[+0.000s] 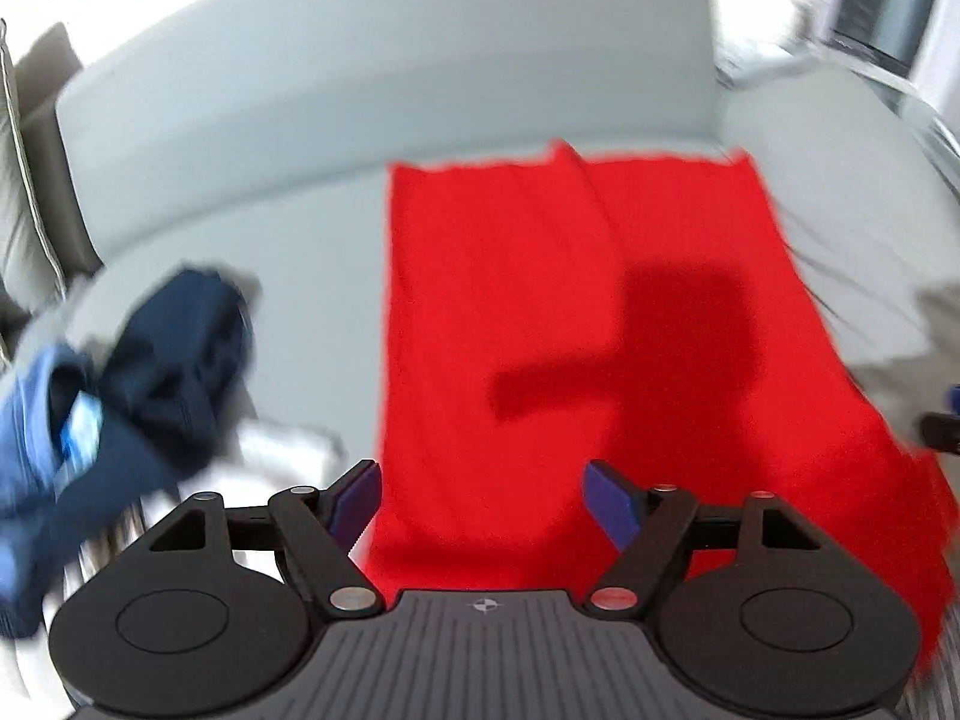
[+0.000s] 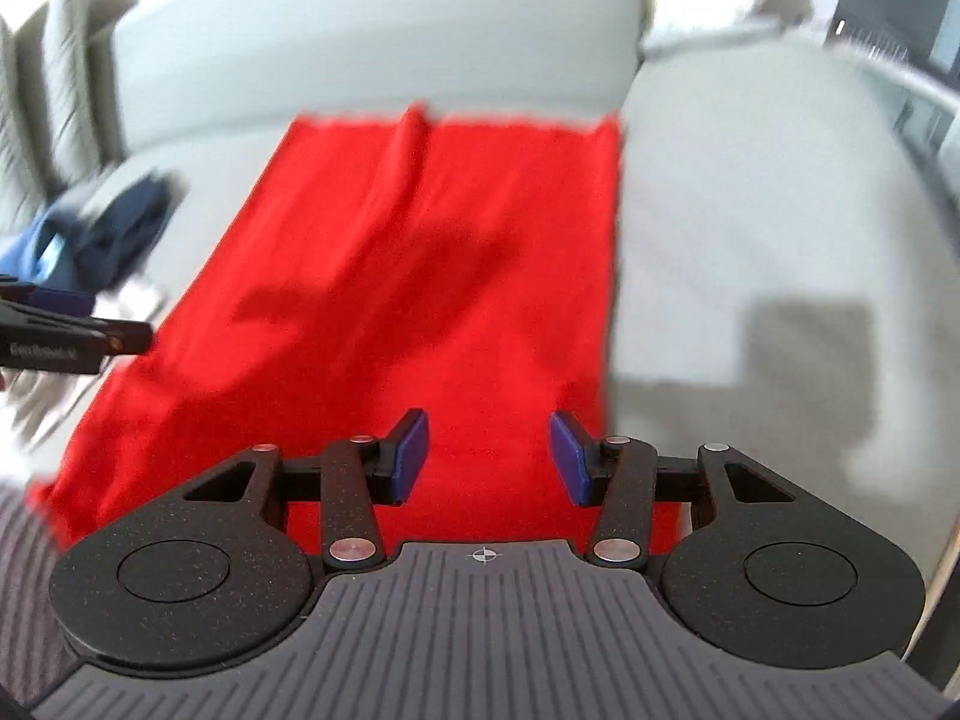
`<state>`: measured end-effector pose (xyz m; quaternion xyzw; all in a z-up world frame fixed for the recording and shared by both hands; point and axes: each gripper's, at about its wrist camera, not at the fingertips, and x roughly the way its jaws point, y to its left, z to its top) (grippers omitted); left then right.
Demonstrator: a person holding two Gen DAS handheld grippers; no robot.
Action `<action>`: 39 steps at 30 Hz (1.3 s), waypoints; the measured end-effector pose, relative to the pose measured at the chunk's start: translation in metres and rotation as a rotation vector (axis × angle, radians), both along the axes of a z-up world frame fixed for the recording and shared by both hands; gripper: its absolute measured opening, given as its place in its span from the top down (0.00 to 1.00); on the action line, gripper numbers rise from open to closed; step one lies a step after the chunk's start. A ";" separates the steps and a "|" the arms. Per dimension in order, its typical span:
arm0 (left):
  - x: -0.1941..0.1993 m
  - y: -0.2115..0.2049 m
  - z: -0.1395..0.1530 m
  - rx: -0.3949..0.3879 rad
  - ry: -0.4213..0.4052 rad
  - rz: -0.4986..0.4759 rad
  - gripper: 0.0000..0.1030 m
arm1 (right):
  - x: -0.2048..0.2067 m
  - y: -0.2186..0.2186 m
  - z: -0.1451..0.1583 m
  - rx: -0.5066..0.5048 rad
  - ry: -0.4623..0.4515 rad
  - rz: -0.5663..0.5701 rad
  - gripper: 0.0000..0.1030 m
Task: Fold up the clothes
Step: 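Grasp the sweatshirt hem with the right tool and lift it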
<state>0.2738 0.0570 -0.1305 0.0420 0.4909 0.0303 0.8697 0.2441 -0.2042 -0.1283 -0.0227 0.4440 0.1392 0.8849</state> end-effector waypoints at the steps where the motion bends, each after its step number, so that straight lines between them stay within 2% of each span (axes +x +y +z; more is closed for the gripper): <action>1: 0.013 0.003 -0.002 0.003 -0.007 0.008 0.32 | 0.018 -0.003 -0.002 0.002 -0.026 -0.010 0.51; 4: 0.062 0.015 -0.013 0.034 -0.039 0.024 0.32 | 0.060 -0.010 -0.011 0.005 -0.088 -0.026 0.51; 6: 0.095 0.019 -0.025 0.077 -0.061 0.013 0.32 | 0.106 -0.012 -0.024 -0.012 -0.117 -0.034 0.51; 10: 0.141 0.026 -0.047 0.121 -0.083 -0.014 0.29 | 0.165 -0.011 -0.044 -0.018 -0.113 -0.026 0.51; 15: 0.186 0.036 -0.073 0.109 -0.101 -0.008 0.27 | 0.231 -0.002 -0.075 -0.027 -0.085 -0.036 0.51; 21: 0.219 0.053 -0.094 0.029 -0.096 0.039 0.25 | 0.261 0.000 -0.095 -0.017 -0.061 -0.014 0.51; 26: 0.234 0.066 -0.104 -0.048 -0.098 0.070 0.16 | 0.268 -0.001 -0.101 0.005 -0.068 0.010 0.52; 30: 0.241 0.061 -0.103 -0.002 -0.091 -0.001 0.17 | 0.272 0.003 -0.105 -0.015 -0.081 0.040 0.52; 31: 0.242 0.062 -0.102 -0.005 -0.086 -0.017 0.20 | 0.273 0.006 -0.106 -0.027 -0.084 0.050 0.52; 33: 0.242 0.059 -0.099 0.003 -0.080 -0.053 0.28 | 0.278 0.012 -0.107 -0.044 -0.079 0.068 0.60; 35: 0.238 0.050 -0.094 0.035 -0.087 -0.102 0.61 | 0.281 0.012 -0.106 -0.025 -0.048 0.082 0.92; 36: 0.235 0.045 -0.091 0.051 -0.090 -0.126 0.71 | 0.281 0.012 -0.104 -0.021 -0.040 0.082 0.93; 37: 0.233 0.041 -0.088 0.068 -0.094 -0.150 0.94 | 0.279 0.012 -0.099 -0.032 -0.045 0.081 0.94; 39: 0.229 0.034 -0.084 0.102 -0.103 -0.187 0.95 | 0.273 0.012 -0.092 -0.050 -0.060 0.081 0.95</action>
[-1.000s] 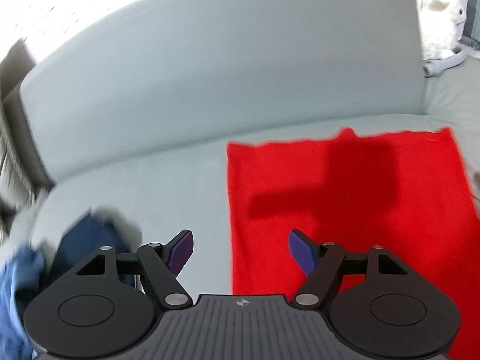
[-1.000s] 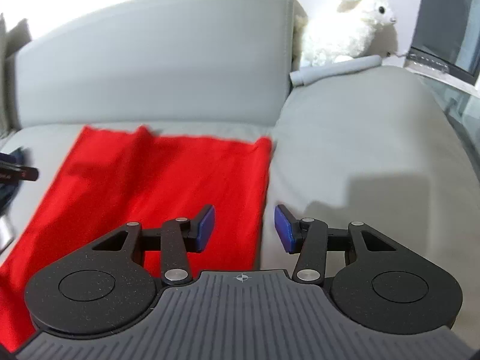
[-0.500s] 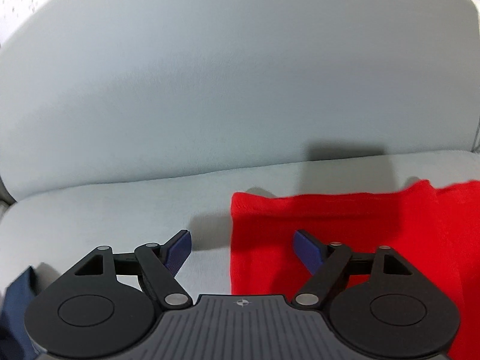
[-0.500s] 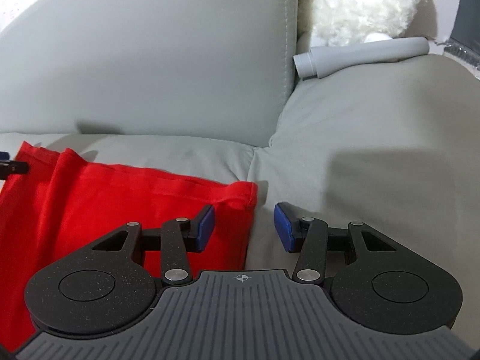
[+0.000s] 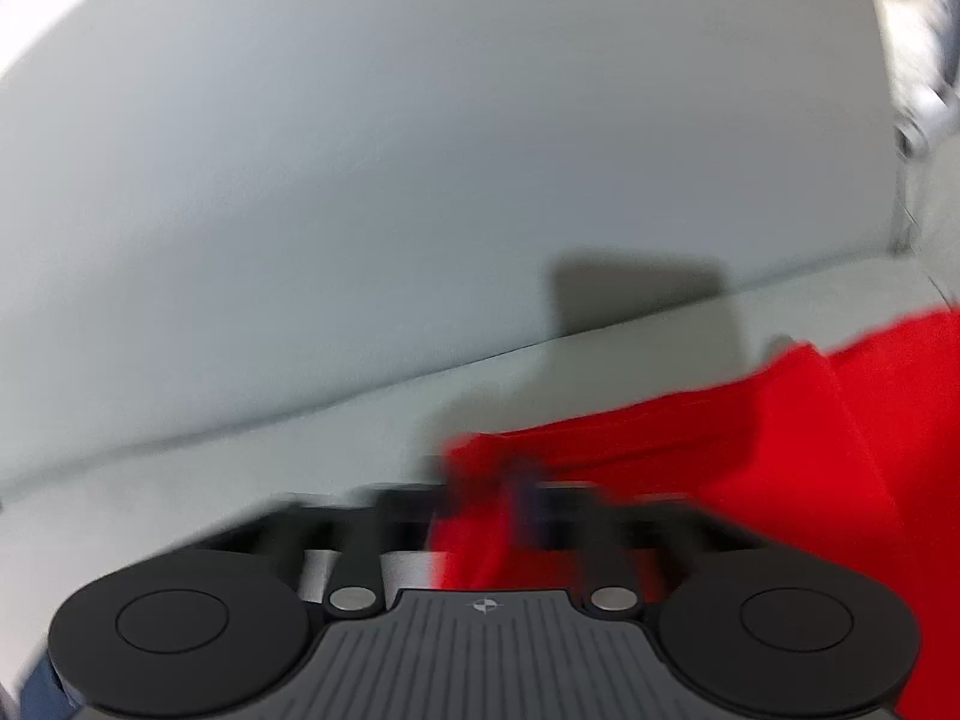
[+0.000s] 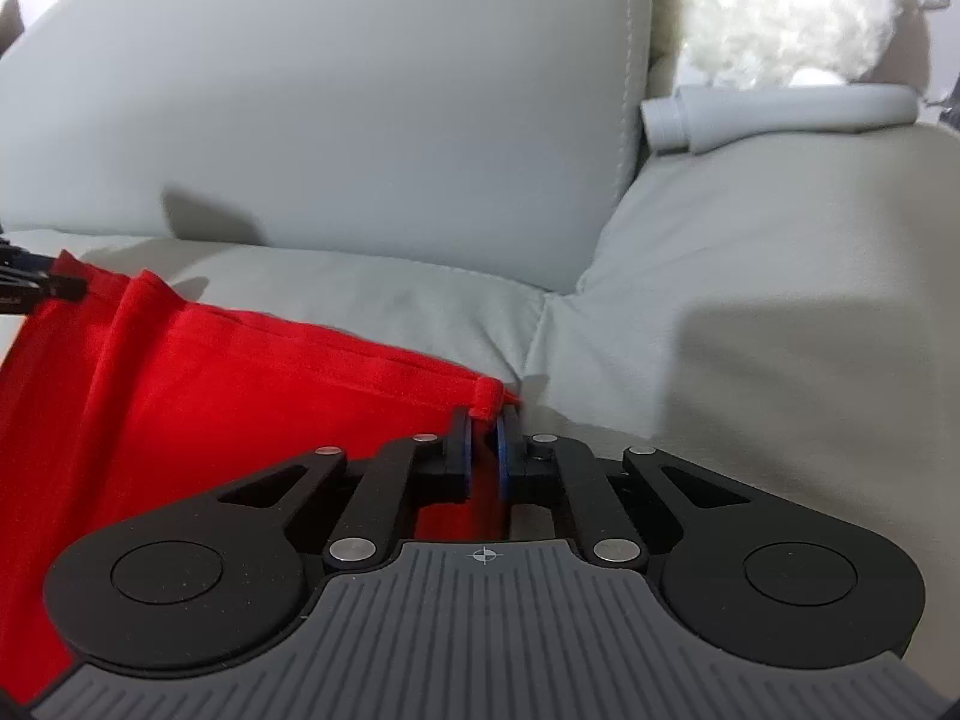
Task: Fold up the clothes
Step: 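Grasp the sweatshirt hem with the right tool and lift it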
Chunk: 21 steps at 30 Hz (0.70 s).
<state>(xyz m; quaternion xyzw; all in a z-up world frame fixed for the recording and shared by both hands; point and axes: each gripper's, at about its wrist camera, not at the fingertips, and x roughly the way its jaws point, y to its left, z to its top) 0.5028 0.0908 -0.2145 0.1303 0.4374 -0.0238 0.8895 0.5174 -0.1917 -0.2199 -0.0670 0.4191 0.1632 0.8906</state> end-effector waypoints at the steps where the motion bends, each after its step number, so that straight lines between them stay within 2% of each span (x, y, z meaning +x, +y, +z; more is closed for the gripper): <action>1: -0.003 -0.001 0.002 0.016 -0.009 -0.003 0.95 | -0.005 -0.001 0.007 -0.011 -0.020 -0.004 0.95; 8: -0.039 0.004 0.047 0.092 -0.103 0.037 0.95 | -0.044 -0.009 0.062 -0.080 -0.114 0.007 0.95; 13: -0.079 0.016 0.087 0.088 -0.179 0.044 0.95 | -0.093 -0.008 0.112 -0.086 -0.180 0.024 0.95; 17: -0.140 0.016 0.130 0.084 -0.240 0.036 0.95 | -0.149 -0.008 0.152 -0.086 -0.231 0.043 0.95; 21: -0.216 0.022 0.161 0.038 -0.247 0.062 0.95 | -0.217 -0.015 0.185 -0.073 -0.261 0.040 0.95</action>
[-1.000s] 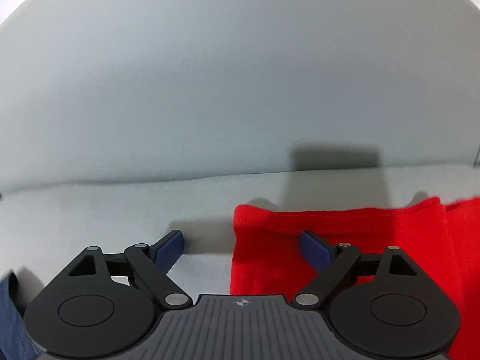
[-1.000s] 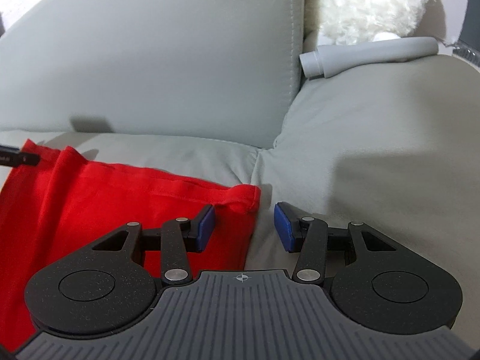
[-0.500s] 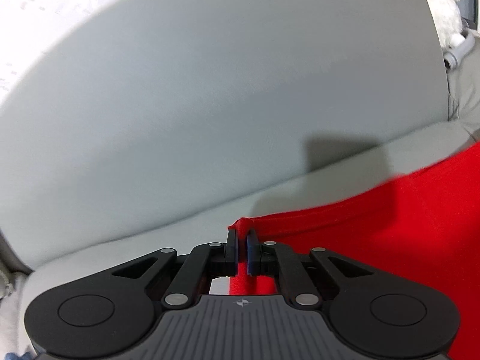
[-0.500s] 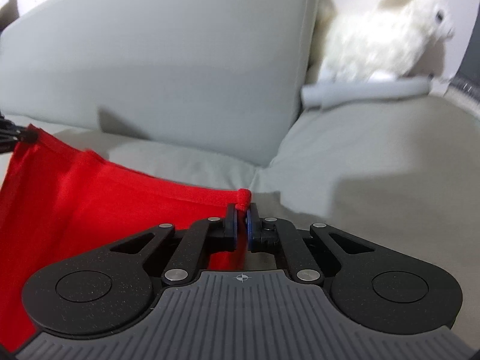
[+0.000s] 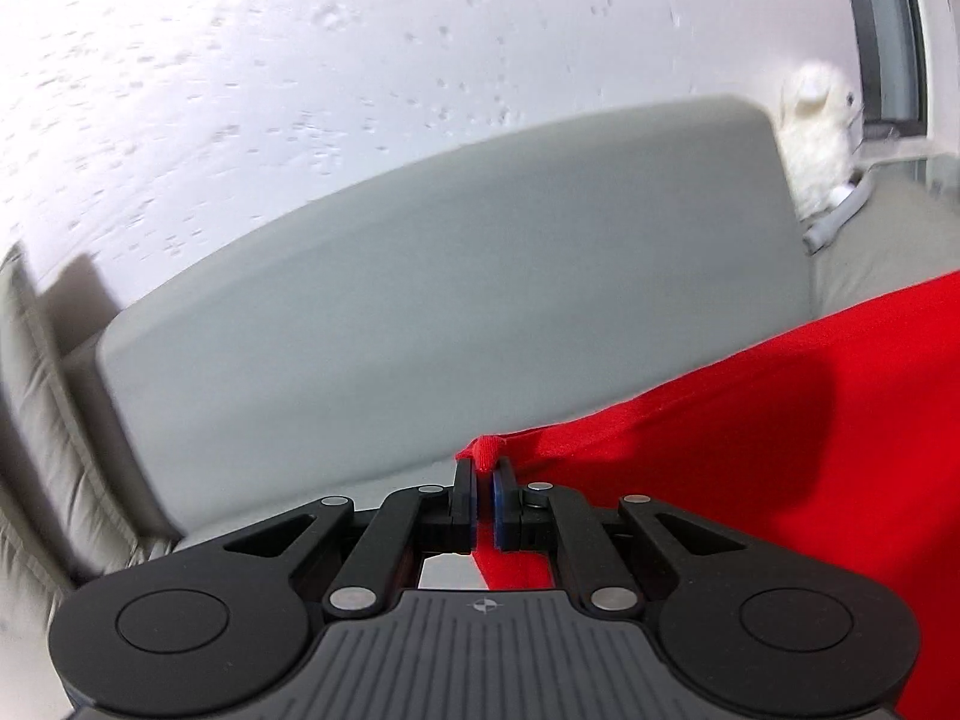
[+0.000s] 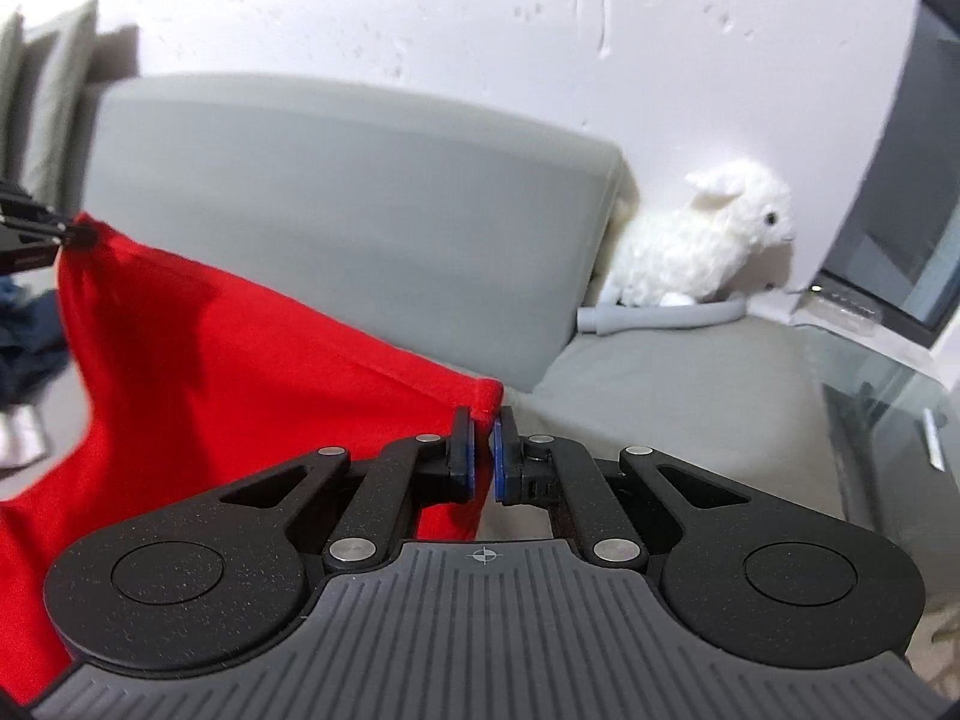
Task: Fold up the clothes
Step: 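Grasp the sweatshirt hem with the right tool and lift it, then fold the hem over toward the collar with the right tool and release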
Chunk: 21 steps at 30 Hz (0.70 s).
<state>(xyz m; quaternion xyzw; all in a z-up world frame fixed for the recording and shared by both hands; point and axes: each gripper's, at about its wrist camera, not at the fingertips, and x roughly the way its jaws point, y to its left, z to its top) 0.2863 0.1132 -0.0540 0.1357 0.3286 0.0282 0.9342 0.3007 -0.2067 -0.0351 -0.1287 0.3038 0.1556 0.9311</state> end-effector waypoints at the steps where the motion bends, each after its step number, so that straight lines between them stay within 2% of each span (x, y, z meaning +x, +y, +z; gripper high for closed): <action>1: -0.013 0.001 0.003 -0.006 0.002 0.001 0.95 | -0.021 -0.003 0.006 0.003 -0.007 -0.005 0.95; 4: -0.072 0.001 0.014 -0.022 0.014 -0.006 0.95 | -0.074 -0.011 0.013 0.008 0.001 -0.015 0.95; 6: -0.112 0.003 0.015 -0.055 0.040 0.023 0.95 | -0.109 -0.016 0.011 0.021 0.021 -0.020 0.95; 8: -0.136 -0.016 0.004 -0.079 0.080 0.046 0.95 | -0.150 -0.018 -0.001 0.024 0.049 -0.014 0.95; 10: -0.156 -0.023 -0.007 -0.076 0.120 0.055 0.95 | -0.173 -0.018 -0.014 0.015 0.073 -0.011 0.95; 13: -0.193 -0.031 -0.034 -0.054 0.228 0.080 0.95 | -0.195 -0.015 -0.046 -0.006 0.152 -0.018 0.94; 15: -0.204 -0.035 -0.056 -0.039 0.358 0.093 0.92 | -0.205 -0.009 -0.066 -0.047 0.227 -0.013 0.87; 17: -0.220 -0.034 -0.062 -0.052 0.433 0.102 0.81 | -0.214 -0.006 -0.077 -0.070 0.349 -0.017 0.60; 18: -0.229 -0.034 -0.060 -0.069 0.438 0.101 0.78 | -0.218 -0.006 -0.079 -0.069 0.400 -0.026 0.56; 19: -0.239 -0.032 -0.057 -0.079 0.426 0.101 0.69 | -0.223 -0.006 -0.079 -0.066 0.445 -0.034 0.54; 20: -0.250 -0.030 -0.051 -0.090 0.402 0.098 0.63 | -0.229 -0.010 -0.074 -0.033 0.445 -0.033 0.51; 21: -0.260 -0.027 -0.044 -0.103 0.370 0.095 0.63 | -0.234 -0.014 -0.068 -0.001 0.443 -0.032 0.51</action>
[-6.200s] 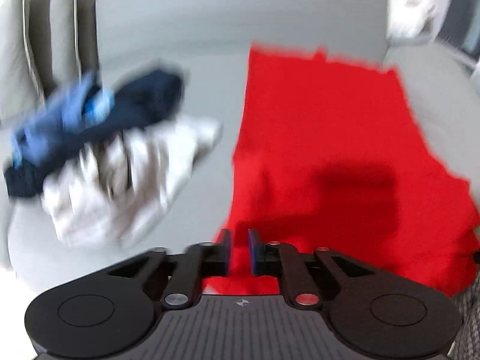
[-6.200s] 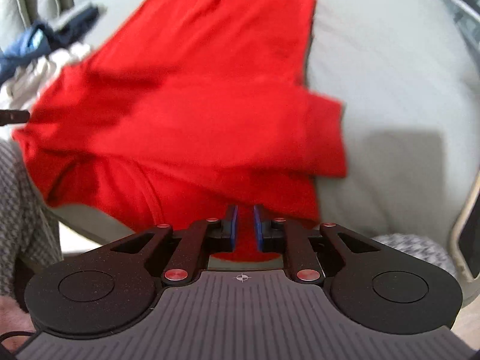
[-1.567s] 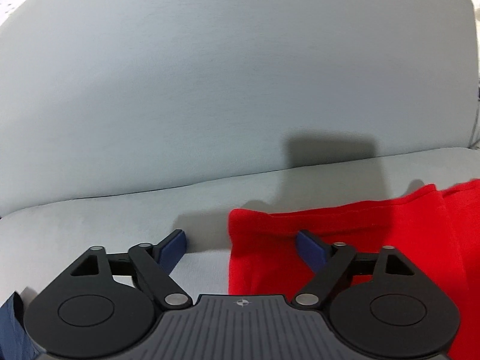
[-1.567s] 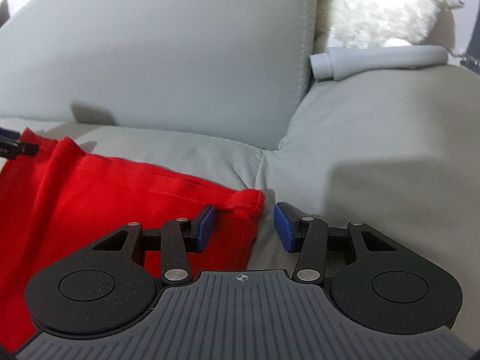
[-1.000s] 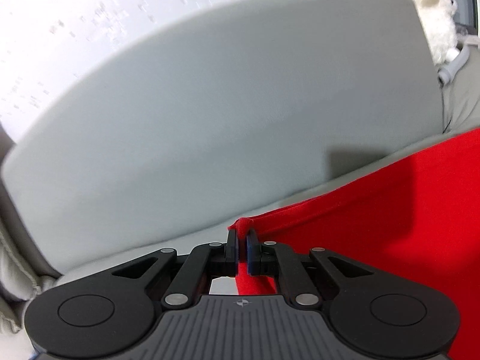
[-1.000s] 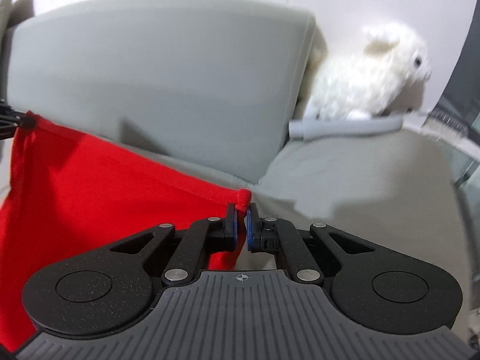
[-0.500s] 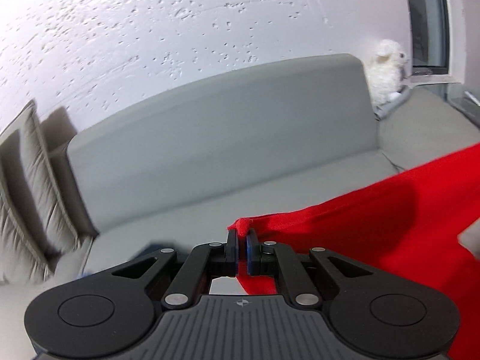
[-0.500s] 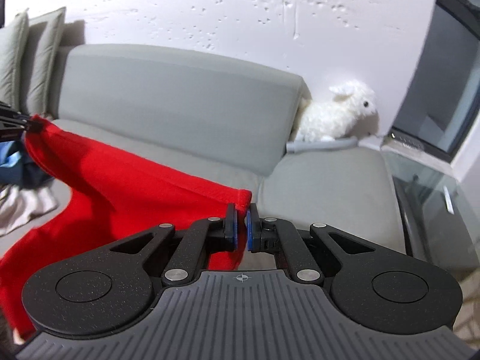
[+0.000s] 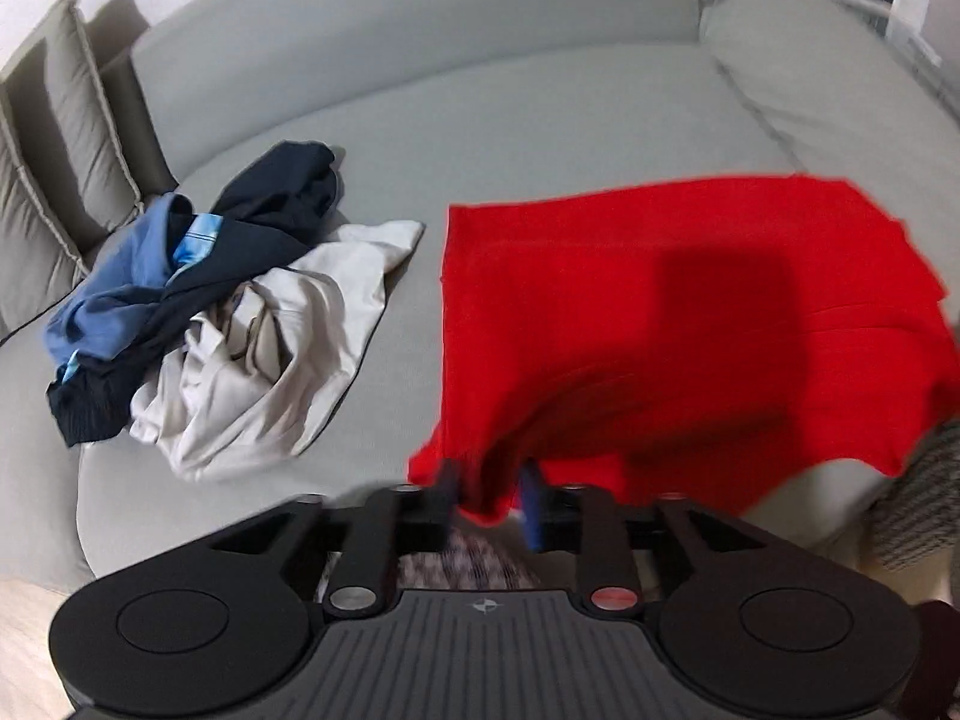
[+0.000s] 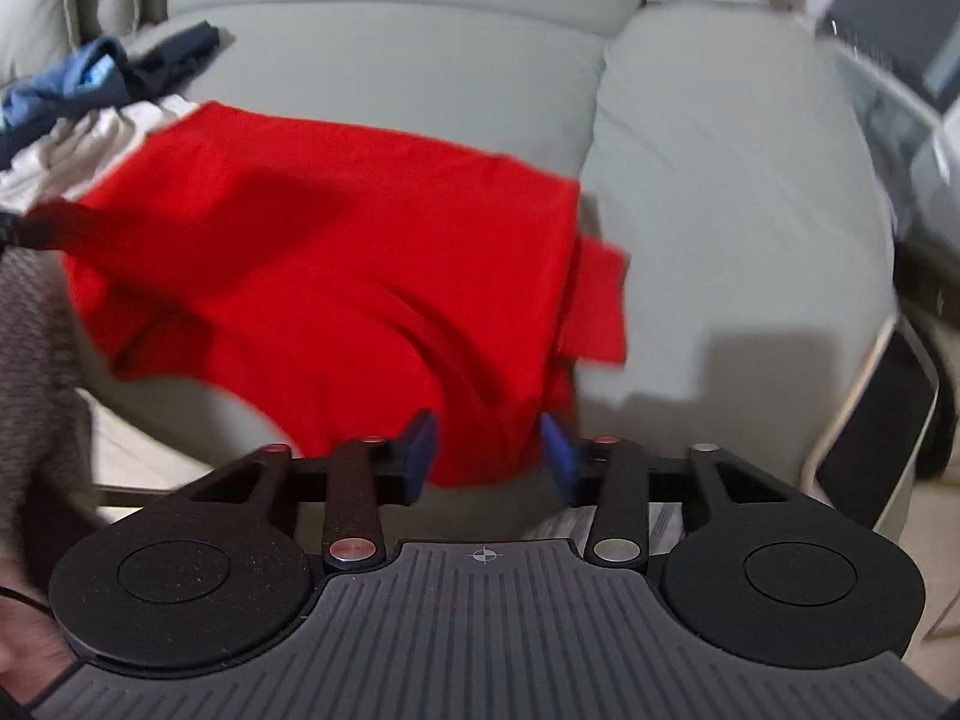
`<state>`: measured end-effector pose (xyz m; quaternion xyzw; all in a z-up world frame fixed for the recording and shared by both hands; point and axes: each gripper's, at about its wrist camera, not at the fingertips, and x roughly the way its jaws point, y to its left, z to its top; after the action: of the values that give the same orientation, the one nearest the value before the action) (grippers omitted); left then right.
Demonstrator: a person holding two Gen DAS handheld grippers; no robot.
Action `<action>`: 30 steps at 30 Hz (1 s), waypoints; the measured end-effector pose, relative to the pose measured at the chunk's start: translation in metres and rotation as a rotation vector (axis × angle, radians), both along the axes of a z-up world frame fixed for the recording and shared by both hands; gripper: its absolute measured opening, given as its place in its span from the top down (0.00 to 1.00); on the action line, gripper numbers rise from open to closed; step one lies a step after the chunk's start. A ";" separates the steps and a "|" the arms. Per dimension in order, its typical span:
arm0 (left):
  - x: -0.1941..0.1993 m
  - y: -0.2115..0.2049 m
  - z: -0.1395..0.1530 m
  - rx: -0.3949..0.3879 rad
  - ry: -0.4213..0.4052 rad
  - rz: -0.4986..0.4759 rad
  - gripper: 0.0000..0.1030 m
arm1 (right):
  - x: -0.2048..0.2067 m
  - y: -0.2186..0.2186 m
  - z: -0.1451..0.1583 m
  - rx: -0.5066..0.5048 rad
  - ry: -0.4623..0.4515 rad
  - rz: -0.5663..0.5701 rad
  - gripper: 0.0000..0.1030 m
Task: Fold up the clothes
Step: 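Fold the hem over toward the collar with the right tool and release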
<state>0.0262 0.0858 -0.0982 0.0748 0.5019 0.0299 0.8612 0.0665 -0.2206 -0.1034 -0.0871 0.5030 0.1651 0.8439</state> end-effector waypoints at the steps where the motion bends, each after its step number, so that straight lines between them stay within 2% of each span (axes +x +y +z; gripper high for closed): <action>1: -0.006 0.000 0.004 -0.010 -0.021 0.002 0.63 | -0.004 -0.003 0.006 0.027 -0.011 -0.001 0.51; 6: 0.000 -0.007 0.013 -0.132 -0.122 -0.008 0.65 | 0.003 0.000 0.013 0.067 -0.085 -0.010 0.58; 8: 0.012 -0.009 0.011 -0.140 -0.140 -0.005 0.65 | 0.021 0.005 0.003 0.090 -0.066 -0.052 0.69; 12: 0.045 -0.030 0.004 -0.161 -0.130 -0.030 0.66 | 0.056 0.017 -0.022 0.139 0.015 -0.110 0.69; 14: 0.063 -0.039 -0.009 -0.130 -0.109 -0.055 0.65 | 0.075 0.032 -0.037 0.143 0.050 -0.118 0.69; 19: 0.095 -0.067 -0.050 -0.020 -0.071 -0.136 0.65 | 0.085 0.054 -0.061 0.134 0.085 -0.114 0.69; 21: 0.094 -0.076 -0.066 -0.007 -0.009 -0.214 0.66 | 0.084 0.059 -0.070 0.136 0.116 -0.104 0.69; 22: 0.090 -0.078 -0.070 -0.015 0.036 -0.252 0.72 | 0.079 0.059 -0.074 0.133 0.150 -0.081 0.68; 23: 0.084 -0.080 -0.073 -0.029 0.085 -0.286 0.86 | 0.071 0.059 -0.075 0.127 0.179 -0.049 0.68; 24: 0.075 -0.080 -0.071 -0.055 0.134 -0.324 0.89 | 0.064 0.058 -0.073 0.128 0.207 -0.021 0.68; 27: 0.044 -0.076 -0.057 -0.148 0.278 -0.446 0.84 | 0.038 0.050 -0.067 0.154 0.362 0.086 0.64; 28: 0.035 -0.074 -0.053 -0.158 0.299 -0.473 0.76 | 0.024 0.044 -0.062 0.149 0.399 0.142 0.62; 30: 0.015 -0.064 -0.040 -0.100 0.267 -0.479 0.72 | 0.007 0.033 -0.050 0.082 0.332 0.153 0.61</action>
<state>0.0407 0.0221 -0.1383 0.1521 0.5797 -0.2095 0.7726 0.0739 -0.1878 -0.1530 -0.0619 0.6202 0.2612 0.7371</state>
